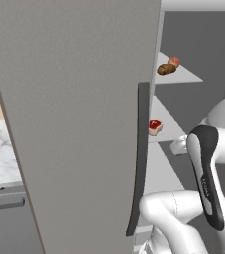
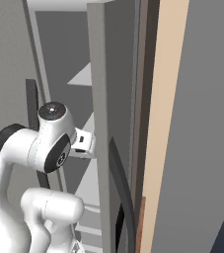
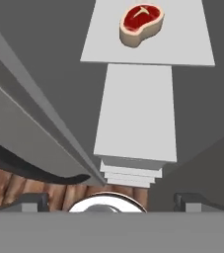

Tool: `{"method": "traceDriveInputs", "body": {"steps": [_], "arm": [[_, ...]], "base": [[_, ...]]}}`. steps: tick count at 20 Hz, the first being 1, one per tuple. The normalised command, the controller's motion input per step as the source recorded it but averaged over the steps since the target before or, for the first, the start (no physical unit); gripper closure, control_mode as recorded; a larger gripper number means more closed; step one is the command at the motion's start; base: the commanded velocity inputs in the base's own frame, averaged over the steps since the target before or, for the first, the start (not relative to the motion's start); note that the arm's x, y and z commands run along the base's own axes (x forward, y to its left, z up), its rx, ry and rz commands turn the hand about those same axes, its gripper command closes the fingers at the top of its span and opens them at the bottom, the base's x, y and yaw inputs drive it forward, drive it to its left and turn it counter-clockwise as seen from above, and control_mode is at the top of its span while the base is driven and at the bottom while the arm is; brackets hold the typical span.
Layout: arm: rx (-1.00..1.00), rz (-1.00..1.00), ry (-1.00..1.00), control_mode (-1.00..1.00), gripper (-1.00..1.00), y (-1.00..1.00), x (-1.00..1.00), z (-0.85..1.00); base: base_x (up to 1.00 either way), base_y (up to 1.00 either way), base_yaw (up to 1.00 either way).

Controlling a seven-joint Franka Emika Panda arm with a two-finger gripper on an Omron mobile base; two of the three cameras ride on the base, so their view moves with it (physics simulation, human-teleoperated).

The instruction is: Take the steak, potato, and peach from the freezer and place them in the bowl on the counter.

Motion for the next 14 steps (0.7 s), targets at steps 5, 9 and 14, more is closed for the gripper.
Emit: {"method": "traceDriveInputs", "body": {"steps": [5,9,14], "arm": [[0.00,0.00,-0.02,-1.00,-1.00,-0.18,0.47,-0.10],[0.00,0.00,0.00,-1.00,-1.00,-0.06,0.54,-0.04],[0.00,0.00,0.00,-1.00,-1.00,0.00,0.59,-0.05]], "base": [[0.00,0.00,0.00],[0.00,0.00,0.00],[0.00,0.00,0.00]]}}
